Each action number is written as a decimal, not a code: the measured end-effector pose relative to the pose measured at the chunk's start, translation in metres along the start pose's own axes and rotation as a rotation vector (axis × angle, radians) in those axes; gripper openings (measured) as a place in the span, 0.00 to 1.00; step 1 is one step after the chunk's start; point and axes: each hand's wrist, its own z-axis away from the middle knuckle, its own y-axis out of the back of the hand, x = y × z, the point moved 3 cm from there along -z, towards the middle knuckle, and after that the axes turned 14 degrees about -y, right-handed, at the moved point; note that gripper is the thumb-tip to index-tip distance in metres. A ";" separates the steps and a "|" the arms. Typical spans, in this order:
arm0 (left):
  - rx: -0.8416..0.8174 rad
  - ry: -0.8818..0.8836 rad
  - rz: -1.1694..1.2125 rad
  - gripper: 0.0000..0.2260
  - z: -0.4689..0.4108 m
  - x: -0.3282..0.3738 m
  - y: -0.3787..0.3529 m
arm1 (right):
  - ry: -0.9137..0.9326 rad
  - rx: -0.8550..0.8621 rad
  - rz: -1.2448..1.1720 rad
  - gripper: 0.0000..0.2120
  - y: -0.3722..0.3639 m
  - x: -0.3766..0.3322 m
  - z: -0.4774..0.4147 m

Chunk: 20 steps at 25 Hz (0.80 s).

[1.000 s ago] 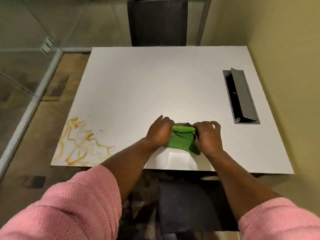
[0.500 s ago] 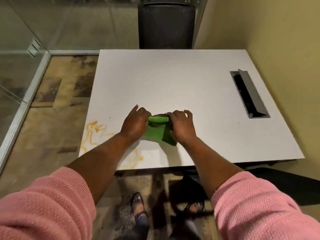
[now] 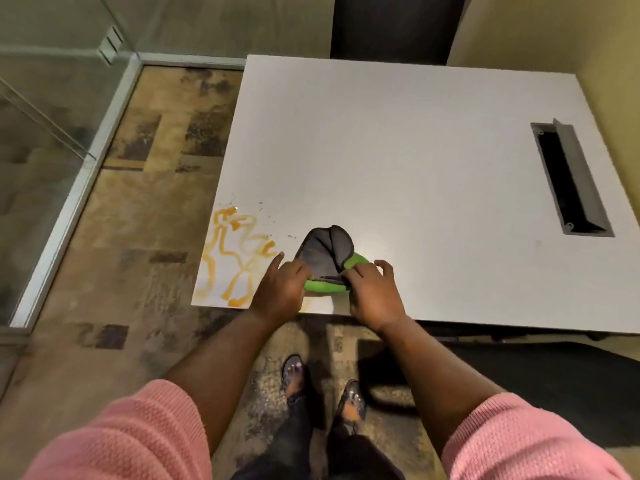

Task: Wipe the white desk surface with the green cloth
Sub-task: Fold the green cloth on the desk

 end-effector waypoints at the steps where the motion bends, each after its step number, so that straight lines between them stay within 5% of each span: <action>1: -0.069 0.015 -0.012 0.13 0.010 0.003 -0.009 | 0.017 -0.051 -0.017 0.23 -0.011 -0.001 0.007; 4: -0.332 0.104 -0.013 0.15 0.033 0.008 -0.031 | 0.092 -0.128 -0.067 0.23 -0.038 -0.002 0.023; 7: -0.414 0.138 -0.043 0.17 0.044 0.009 -0.043 | 0.001 -0.049 -0.162 0.21 -0.054 0.000 0.021; 16: -0.060 0.330 0.148 0.16 0.024 -0.007 -0.044 | -0.398 0.053 -0.368 0.16 -0.060 -0.021 -0.023; 20: 0.029 0.393 0.168 0.19 0.017 -0.013 -0.037 | -0.219 0.026 -0.402 0.22 -0.060 -0.032 -0.021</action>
